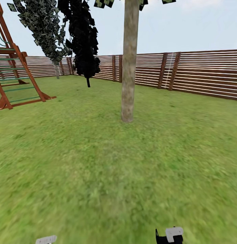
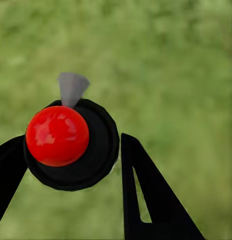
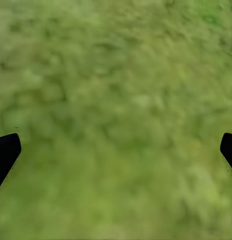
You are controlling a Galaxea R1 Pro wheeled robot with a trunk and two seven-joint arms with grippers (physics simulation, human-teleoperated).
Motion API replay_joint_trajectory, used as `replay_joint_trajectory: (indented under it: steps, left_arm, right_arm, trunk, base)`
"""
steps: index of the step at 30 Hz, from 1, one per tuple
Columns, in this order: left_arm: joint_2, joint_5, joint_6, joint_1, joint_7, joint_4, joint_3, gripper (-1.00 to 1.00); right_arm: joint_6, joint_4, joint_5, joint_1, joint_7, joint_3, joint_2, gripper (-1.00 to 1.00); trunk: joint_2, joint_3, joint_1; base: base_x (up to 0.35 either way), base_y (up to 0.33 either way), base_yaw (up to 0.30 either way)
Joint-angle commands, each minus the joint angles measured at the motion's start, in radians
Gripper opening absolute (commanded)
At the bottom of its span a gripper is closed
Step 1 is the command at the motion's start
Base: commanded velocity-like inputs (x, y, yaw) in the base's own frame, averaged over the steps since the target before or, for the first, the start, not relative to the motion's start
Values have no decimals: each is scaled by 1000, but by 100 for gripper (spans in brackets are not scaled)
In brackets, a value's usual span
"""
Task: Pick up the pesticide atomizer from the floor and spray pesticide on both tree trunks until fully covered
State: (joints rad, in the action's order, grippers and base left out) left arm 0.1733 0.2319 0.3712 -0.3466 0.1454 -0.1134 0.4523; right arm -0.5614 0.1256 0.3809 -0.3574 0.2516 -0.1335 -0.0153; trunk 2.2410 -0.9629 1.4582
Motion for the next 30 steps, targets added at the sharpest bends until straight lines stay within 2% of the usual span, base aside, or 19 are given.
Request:
replay_joint_trajectory:
  steps: [1,30]
  left_arm:
    - [0,0,1,0,0,0,0,-100]
    - [0,0,0,0,0,0,0,-100]
  right_arm:
    - [0,0,1,0,0,0,0,100]
    - [0,-1,0,0,-2,0,-3,100]
  trunk:
    - [0,0,0]
    - [0,0,0]
  base:
    - [341,0,0]
    - [340,0,0]
